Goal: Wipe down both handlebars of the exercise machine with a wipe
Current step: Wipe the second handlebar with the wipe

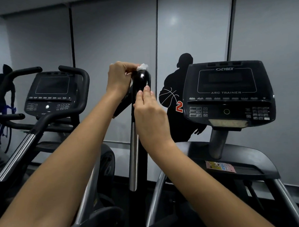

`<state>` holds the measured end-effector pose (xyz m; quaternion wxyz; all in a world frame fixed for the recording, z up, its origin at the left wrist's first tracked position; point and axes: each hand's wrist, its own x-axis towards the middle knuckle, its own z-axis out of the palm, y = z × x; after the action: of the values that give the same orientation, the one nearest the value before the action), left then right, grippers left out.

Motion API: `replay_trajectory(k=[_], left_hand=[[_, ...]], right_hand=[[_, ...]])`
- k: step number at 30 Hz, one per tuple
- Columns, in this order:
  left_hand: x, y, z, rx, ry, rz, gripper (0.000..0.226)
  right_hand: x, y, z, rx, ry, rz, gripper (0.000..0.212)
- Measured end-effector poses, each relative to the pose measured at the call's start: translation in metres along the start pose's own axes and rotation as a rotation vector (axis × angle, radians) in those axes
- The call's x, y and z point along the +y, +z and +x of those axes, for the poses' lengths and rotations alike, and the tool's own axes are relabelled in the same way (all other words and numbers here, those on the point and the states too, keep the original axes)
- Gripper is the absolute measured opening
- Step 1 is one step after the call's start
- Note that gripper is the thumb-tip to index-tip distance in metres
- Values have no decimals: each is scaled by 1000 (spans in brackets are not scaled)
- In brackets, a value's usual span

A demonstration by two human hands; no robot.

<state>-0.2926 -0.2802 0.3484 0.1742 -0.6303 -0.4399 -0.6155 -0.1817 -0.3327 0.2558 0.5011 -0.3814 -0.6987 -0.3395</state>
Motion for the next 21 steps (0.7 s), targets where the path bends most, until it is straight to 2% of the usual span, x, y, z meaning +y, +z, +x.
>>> replay_trajectory(k=[3, 10, 12, 14, 18, 21], left_hand=[[0, 6, 1, 10, -25, -19, 17], [1, 8, -9, 3, -107, -34, 28], [-9, 10, -13, -54, -136, 68, 24], [-19, 10, -22, -85, -161, 207, 30], [-23, 6, -29, -117, -173, 301, 27], [-14, 7, -25, -103, -106, 336, 23]], right_hand=[[0, 0, -1, 4, 5, -1, 54], [-2, -3, 1, -23, 18, -9, 54], [-2, -3, 1, -20, 20, -20, 55], [-3, -5, 1, -26, 24, -28, 56], [-2, -7, 1, -35, 22, -36, 56], [-2, -7, 2, -39, 15, -48, 55]])
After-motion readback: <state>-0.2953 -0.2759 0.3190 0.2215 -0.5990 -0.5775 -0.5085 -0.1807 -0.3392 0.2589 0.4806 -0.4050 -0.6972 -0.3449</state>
